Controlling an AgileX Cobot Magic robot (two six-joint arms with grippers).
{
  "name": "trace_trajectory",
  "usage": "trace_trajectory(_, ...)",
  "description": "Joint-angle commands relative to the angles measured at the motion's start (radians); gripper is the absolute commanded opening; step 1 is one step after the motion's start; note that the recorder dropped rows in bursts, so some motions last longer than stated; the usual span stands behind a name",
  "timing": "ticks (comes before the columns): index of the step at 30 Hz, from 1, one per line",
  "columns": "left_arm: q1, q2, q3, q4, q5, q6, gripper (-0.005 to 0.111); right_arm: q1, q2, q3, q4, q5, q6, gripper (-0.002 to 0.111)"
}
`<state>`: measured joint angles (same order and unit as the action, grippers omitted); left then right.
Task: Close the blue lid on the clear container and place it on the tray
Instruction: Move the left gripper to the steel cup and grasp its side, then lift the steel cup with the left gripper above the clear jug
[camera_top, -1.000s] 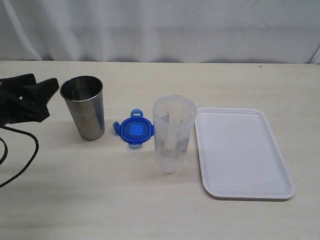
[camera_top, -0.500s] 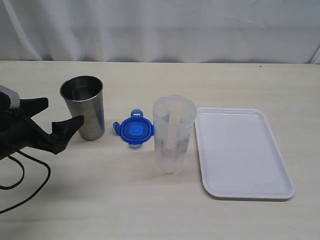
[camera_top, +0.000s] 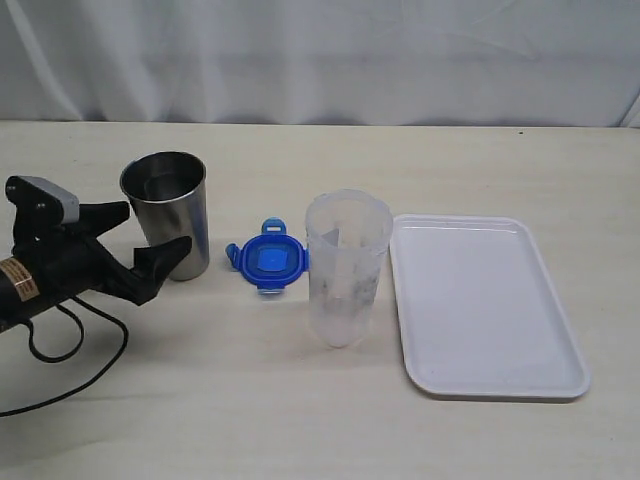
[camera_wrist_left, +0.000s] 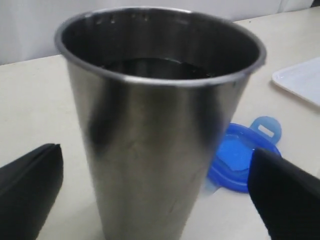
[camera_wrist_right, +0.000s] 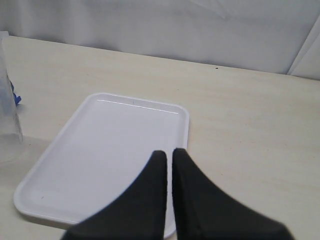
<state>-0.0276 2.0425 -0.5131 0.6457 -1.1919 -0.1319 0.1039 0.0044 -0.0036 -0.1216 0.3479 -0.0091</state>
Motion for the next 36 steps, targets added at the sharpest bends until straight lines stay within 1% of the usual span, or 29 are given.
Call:
trace_trajectory(1, -0.013, 0.043, -0.066, 0.075, -0.029, -0.013, 0.093, 0.003, -0.004, 0.004, 0.002, -0.002, -0.004, 0.005)
trace_trajectory(3, -0.023, 0.065, -0.091, 0.043, -0.029, -0.029, 0.093, 0.003, -0.004, 0.004, 0.002, -0.002, -0.004, 0.005)
trace_trajectory(10, -0.064, 0.133, -0.17, 0.034, -0.016, -0.03, 0.093, 0.003, -0.004, 0.004, 0.002, -0.002, -0.004, 0.005)
trace_trajectory(13, -0.071, 0.132, -0.178, 0.023, -0.029, -0.03, 0.093, 0.003, -0.004, 0.004, 0.002, -0.002, -0.004, 0.005)
trace_trajectory(17, -0.071, 0.132, -0.179, -0.064, -0.029, -0.03, 0.093, 0.003, -0.004, 0.004, 0.002, -0.002, -0.004, 0.005)
trace_trajectory(19, -0.071, 0.132, -0.179, -0.064, -0.029, -0.028, 0.092, 0.003, -0.004, 0.004, 0.002, -0.002, -0.004, 0.005)
trace_trajectory(20, -0.071, 0.132, -0.179, -0.064, -0.029, -0.026, 0.089, 0.003, -0.004, 0.004, 0.002, -0.002, -0.004, 0.005)
trace_trajectory(21, -0.071, 0.132, -0.179, -0.064, -0.029, -0.026, 0.081, 0.003, -0.004, 0.004, 0.002, -0.002, -0.004, 0.005)
trace_trajectory(24, -0.071, 0.132, -0.179, -0.062, -0.029, -0.026, 0.055, 0.003, -0.004, 0.004, 0.002, -0.002, -0.004, 0.005)
trace_trajectory(25, -0.071, 0.132, -0.179, -0.062, -0.029, -0.026, 0.045, 0.003, -0.004, 0.004, 0.002, -0.002, -0.004, 0.005)
trace_trajectory(26, -0.071, 0.132, -0.179, -0.062, -0.029, -0.026, 0.039, 0.003, -0.004, 0.004, 0.002, -0.002, -0.004, 0.005)
trace_trajectory(31, -0.071, 0.132, -0.179, -0.058, -0.029, -0.026, -0.001, 0.003, -0.004, 0.004, 0.002, -0.002, -0.004, 0.005)
trace_trajectory(36, -0.071, 0.13, -0.179, -0.055, -0.029, -0.028, 0.0, 0.003, -0.004, 0.004, 0.002, -0.002, -0.004, 0.005)
